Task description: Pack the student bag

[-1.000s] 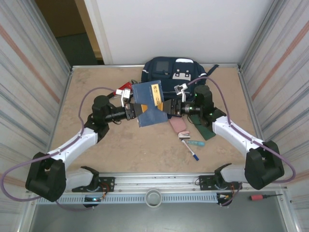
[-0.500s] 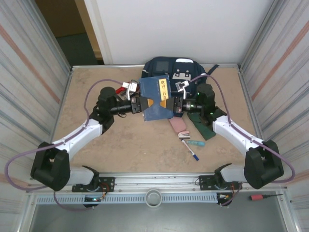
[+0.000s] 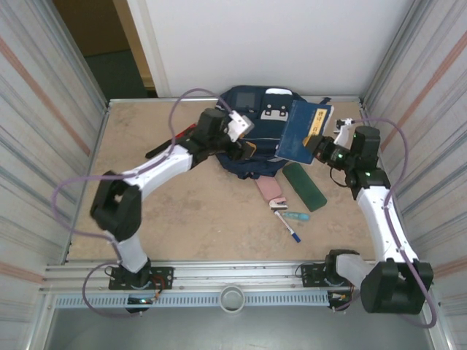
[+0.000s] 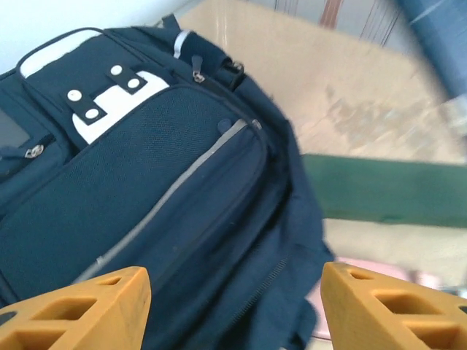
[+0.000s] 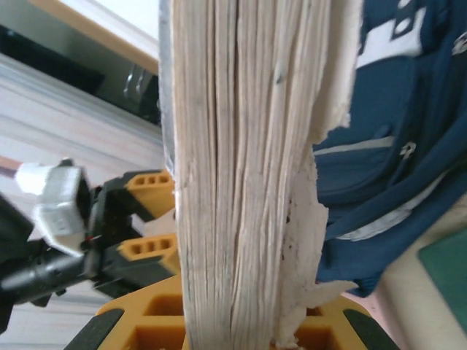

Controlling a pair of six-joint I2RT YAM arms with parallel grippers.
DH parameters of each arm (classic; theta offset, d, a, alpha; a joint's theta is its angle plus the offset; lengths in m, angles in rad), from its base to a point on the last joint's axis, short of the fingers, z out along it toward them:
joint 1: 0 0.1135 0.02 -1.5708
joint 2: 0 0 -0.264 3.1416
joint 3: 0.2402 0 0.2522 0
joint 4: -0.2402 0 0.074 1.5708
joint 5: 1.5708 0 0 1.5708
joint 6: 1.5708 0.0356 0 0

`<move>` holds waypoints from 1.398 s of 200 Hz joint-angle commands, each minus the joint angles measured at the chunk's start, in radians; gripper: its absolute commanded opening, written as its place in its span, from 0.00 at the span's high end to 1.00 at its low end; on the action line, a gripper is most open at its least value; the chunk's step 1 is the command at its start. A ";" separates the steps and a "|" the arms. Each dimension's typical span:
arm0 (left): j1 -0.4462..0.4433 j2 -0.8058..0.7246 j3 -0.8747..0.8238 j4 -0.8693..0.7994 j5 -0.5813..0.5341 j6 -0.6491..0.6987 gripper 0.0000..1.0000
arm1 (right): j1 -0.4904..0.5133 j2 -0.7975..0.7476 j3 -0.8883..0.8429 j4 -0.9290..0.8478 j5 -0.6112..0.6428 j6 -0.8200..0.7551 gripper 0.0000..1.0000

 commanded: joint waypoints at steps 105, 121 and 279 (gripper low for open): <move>-0.062 0.484 0.525 -0.356 -0.174 0.451 0.37 | -0.020 -0.003 -0.031 -0.081 -0.019 -0.089 1.00; -0.062 0.505 0.549 -0.355 -0.174 0.448 0.40 | -0.020 -0.001 -0.036 -0.082 -0.020 -0.090 1.00; -0.037 0.411 0.600 -0.222 -0.155 0.248 1.00 | -0.010 -0.041 -0.070 -0.263 -0.034 -0.126 1.00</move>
